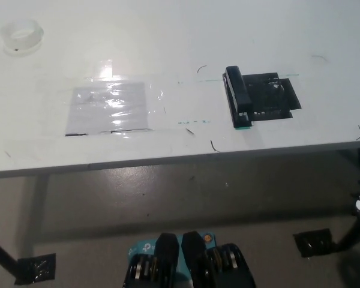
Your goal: A stapler is kept infront of the robot on the black mark on the desk and the robot uses its right hand to lift the top of the stapler to open it
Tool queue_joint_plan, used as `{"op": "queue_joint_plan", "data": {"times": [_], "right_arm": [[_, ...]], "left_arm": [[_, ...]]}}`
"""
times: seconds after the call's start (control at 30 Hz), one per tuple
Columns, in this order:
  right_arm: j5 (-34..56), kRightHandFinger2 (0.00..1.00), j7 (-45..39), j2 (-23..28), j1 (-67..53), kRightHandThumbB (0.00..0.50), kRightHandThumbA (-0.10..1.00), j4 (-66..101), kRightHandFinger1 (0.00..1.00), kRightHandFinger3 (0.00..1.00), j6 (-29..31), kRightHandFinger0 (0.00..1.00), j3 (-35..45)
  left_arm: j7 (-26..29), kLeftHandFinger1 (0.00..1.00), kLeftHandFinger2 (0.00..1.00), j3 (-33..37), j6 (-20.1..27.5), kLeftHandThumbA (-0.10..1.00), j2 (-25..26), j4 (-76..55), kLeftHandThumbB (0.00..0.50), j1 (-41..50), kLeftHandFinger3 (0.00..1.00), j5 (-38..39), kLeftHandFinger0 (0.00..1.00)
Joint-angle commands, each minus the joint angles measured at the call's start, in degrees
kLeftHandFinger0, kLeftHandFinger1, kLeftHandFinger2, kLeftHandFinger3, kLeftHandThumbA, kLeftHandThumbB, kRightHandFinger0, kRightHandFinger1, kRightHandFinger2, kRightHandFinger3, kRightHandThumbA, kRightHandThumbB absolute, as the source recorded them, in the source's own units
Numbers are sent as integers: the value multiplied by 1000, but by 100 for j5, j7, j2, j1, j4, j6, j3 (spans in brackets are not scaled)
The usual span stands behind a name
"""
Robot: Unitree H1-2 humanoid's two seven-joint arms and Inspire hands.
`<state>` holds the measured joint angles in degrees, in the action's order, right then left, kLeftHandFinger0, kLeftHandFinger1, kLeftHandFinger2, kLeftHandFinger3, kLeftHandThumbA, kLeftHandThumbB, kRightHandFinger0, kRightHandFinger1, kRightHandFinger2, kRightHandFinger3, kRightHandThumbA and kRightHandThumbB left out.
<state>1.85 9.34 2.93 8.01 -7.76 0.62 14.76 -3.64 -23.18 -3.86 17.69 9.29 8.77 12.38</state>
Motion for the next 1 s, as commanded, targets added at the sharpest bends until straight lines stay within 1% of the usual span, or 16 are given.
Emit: {"op": "queue_joint_plan", "data": {"times": [0.0, 0.07, 0.17, 0.23, 0.3, 0.43, 0.57, 0.6, 0.67, 0.7, 0.73, 0.77, 0.83, 0.87, 0.93, 0.97], "right_arm": [[220, 349, -146, -125, 254, 13, 126, 559, 251, 494, -401, 227, -186], [281, 371, -249, -229, 408, 1, 126, 930, 274, 507, -699, 245, -387], [367, 397, -299, -232, 435, 0, 117, 1134, 294, 529, -859, 265, -480], [637, 374, -427, -374, 747, 0, 41, 1406, 254, 529, -1018, 241, -638], [708, 369, -427, -446, 906, 3, 34, 1511, 243, 526, -1123, 231, -693], [1166, 384, -531, -599, 1321, 0, 117, 1612, 255, 540, -1634, 245, -711], [1383, 469, -481, -678, 1508, 0, 194, 1535, 346, 616, -1999, 350, -610], [1414, 466, -407, -732, 1573, 0, 212, 1507, 353, 635, -2143, 347, -568], [1549, 526, -293, -838, 1679, 0, 302, 1471, 424, 736, -2473, 431, -461], [1548, 526, -298, -844, 1683, 0, 306, 1476, 425, 737, -2497, 432, -450], [2100, 659, -54, -996, 1803, 0, 423, 1280, 534, 849, -2730, 528, -245], [2177, 661, -17, -1008, 1817, 0, 431, 1257, 536, 851, -2755, 530, -226], [2467, 742, 106, -1082, 1866, 0, 461, 1134, 600, 937, -2755, 595, -154], [2918, 785, 356, -1168, 1913, 0, 478, 1003, 636, 969, -2755, 618, -69], [3324, 812, 589, -1199, 1913, 0, 496, 966, 655, 984, -2755, 647, -51], [3557, 858, 597, -1178, 1950, 0, 534, 894, 695, 1000, -2755, 691, -42]], "left_arm": [[-33, 509, 641, -57, 51, 926, 99, -90, 108, 9, 743, 120, 423], [9, 506, 630, -70, -16, 925, 85, -128, 105, 7, 728, 128, 406], [25, 501, 623, -55, -15, 922, 58, -111, 102, 9, 719, 123, 402], [0, 514, 650, -28, 34, 935, 83, -101, 103, 21, 742, 90, 417], [-26, 515, 657, -21, 69, 937, 98, -62, 103, 4, 745, 99, 415], [-13, 512, 652, -27, 44, 936, 82, -96, 98, 14, 742, 124, 415], [0, 518, 654, -10, 38, 942, 72, -79, 99, -2, 753, 115, 421], [1, 522, 659, 0, 56, 944, 73, -74, 103, 6, 747, 98, 425], [-47, 530, 676, 10, 106, 953, 84, -42, 100, 14, 772, 118, 431], [-47, 530, 677, 11, 108, 954, 84, -40, 100, 15, 774, 119, 431], [-47, 525, 671, 5, 58, 947, 68, -99, 100, 30, 775, 149, 422], [-46, 525, 670, 5, 53, 946, 67, -105, 100, 32, 775, 153, 422], [-33, 515, 660, 0, 47, 946, 66, -85, 101, 22, 771, 156, 420], [-24, 510, 656, 0, 50, 948, 63, -79, 97, 19, 773, 151, 414], [-11, 505, 645, 7, 55, 955, 64, -79, 96, 20, 775, 129, 410], [-5, 500, 629, 12, 58, 956, 56, -108, 87, 4, 774, 130, 413]]}}
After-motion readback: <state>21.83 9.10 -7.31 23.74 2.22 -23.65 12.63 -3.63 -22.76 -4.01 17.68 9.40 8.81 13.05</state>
